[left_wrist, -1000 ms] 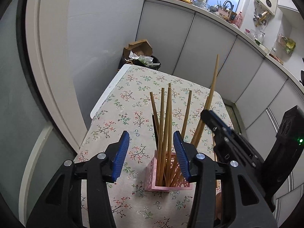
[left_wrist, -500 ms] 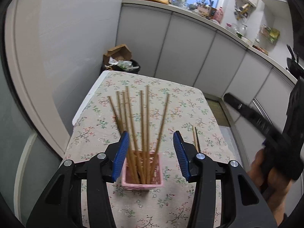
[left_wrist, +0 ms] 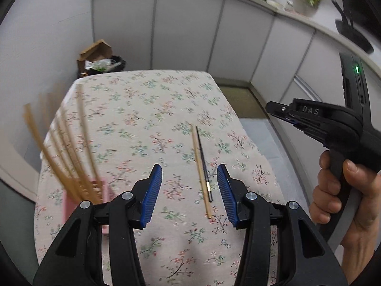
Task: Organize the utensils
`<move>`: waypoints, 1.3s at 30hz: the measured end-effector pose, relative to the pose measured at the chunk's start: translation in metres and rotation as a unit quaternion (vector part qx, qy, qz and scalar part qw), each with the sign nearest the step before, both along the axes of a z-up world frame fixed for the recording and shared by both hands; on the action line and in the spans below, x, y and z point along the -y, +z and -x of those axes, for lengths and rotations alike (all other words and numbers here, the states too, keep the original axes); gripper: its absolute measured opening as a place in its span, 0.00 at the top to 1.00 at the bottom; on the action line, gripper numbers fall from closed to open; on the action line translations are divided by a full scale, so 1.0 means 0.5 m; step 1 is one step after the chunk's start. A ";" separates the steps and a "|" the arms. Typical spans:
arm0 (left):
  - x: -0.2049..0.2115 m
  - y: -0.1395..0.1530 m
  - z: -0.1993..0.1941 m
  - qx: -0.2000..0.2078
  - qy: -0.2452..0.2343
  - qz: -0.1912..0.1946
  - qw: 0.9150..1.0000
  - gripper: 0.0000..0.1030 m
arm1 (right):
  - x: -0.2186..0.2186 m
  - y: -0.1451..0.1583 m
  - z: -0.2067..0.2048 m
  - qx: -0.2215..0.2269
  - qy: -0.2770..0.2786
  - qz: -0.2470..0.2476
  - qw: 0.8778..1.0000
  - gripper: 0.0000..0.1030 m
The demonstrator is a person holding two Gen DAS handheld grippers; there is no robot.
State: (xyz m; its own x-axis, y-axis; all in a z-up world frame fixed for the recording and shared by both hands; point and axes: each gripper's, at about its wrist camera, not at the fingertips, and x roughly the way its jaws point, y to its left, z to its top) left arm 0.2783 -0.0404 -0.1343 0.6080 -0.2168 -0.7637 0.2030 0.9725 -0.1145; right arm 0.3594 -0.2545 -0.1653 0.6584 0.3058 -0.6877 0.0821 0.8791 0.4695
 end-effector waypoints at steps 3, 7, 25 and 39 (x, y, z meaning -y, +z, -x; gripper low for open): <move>0.044 -0.051 -0.049 -0.032 -0.004 -0.019 0.999 0.55 | 0.031 -0.036 -0.011 -0.039 -0.017 -0.011 0.999 0.91; 0.051 -0.141 -0.146 -0.091 0.015 -0.005 0.996 0.55 | 0.055 -0.068 -0.020 -0.071 -0.031 -0.023 0.997 0.91; 0.086 -0.298 -0.283 -0.158 0.033 -0.004 0.987 0.77 | 0.071 -0.113 -0.070 -0.114 -0.033 -0.053 0.992 0.91; 0.061 -0.201 -0.219 -0.105 -0.010 0.020 0.994 0.94 | -0.020 -0.186 -0.119 -0.152 0.049 -0.002 0.987 0.91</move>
